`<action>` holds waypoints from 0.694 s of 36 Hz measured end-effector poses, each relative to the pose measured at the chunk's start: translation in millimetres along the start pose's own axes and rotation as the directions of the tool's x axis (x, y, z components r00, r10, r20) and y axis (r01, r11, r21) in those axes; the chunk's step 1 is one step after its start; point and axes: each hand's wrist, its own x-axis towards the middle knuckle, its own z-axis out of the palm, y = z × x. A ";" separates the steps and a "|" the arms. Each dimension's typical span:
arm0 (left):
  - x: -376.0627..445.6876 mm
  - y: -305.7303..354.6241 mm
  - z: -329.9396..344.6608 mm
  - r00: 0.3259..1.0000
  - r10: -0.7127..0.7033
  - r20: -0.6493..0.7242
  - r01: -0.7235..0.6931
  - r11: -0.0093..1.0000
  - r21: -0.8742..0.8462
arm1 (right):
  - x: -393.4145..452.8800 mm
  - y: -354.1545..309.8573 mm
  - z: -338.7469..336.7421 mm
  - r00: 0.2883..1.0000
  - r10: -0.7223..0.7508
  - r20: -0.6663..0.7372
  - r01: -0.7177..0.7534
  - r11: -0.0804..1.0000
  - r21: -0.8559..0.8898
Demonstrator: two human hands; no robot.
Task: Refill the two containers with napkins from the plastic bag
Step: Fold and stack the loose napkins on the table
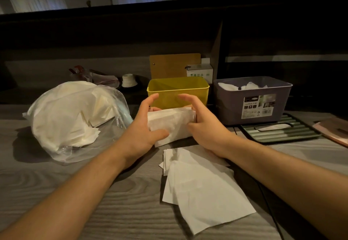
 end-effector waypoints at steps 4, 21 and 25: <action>1.9 0.2 5.5 1.000 0.001 -0.029 0.001 0.999 0.049 | -1.3 -7.5 6.1 1.000 0.015 0.011 -0.016 0.999 0.031; 3.0 1.5 6.1 0.994 0.072 -0.085 -0.075 0.997 -0.031 | -3.4 -2.7 8.0 0.994 -0.049 -0.099 0.048 0.999 -0.008; 4.3 -2.5 6.0 0.994 0.006 -0.111 -0.019 0.993 -0.120 | -2.5 3.1 6.4 0.998 -0.015 -0.065 0.013 0.999 -0.038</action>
